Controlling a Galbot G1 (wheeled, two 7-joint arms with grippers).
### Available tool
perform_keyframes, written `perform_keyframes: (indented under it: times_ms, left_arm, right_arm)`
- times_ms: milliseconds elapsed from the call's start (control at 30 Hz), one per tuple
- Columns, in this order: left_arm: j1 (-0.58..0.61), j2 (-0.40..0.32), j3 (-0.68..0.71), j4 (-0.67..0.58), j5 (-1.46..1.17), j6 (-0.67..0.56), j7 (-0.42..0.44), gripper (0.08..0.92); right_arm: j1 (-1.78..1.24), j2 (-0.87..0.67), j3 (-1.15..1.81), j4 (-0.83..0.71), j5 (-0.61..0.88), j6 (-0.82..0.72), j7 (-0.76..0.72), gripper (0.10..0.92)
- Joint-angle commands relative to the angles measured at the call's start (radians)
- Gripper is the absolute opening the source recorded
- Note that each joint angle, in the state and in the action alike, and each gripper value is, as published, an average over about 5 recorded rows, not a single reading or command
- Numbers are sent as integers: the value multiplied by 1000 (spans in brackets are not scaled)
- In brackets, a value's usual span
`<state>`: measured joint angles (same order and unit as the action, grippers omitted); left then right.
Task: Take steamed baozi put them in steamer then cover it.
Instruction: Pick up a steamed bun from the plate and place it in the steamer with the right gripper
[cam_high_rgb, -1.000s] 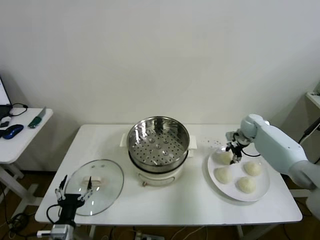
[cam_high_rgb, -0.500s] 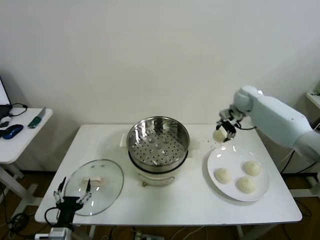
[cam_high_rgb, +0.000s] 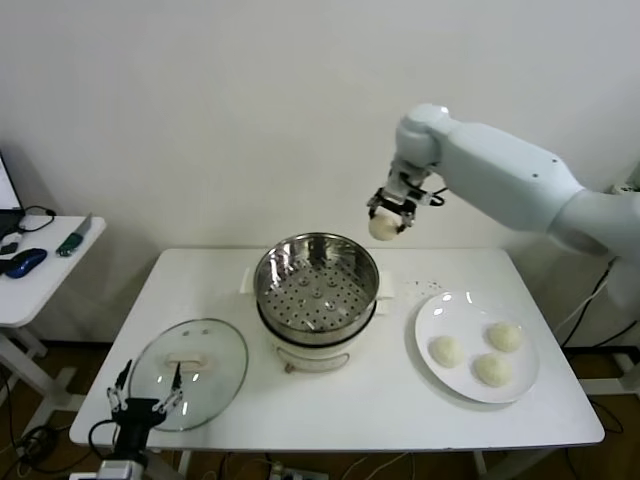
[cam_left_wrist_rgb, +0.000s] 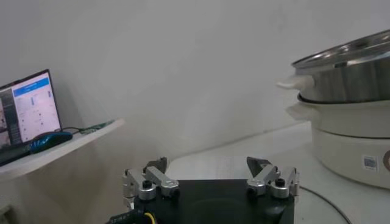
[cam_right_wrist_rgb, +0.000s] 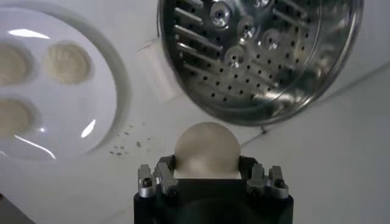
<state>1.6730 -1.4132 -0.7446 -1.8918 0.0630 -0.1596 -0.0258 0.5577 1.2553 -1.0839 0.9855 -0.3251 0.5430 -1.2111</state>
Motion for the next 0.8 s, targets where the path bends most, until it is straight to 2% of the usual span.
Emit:
perform_keyframes:
  times_ms: [33,433,800]
  left_arm:
    - [2,2,0,-4,0,2,0,823]
    - [21,9,-2,-11,0,3,0,823]
    - [25,9,6,-5,2,0,-1,823]
  right_arm:
    - [-72,163,36,20,-222,122,27,670]
    - [-228,205,85,-41,-446,147,75,679]
    - [-299,221,137,-112,-549,162,109,676]
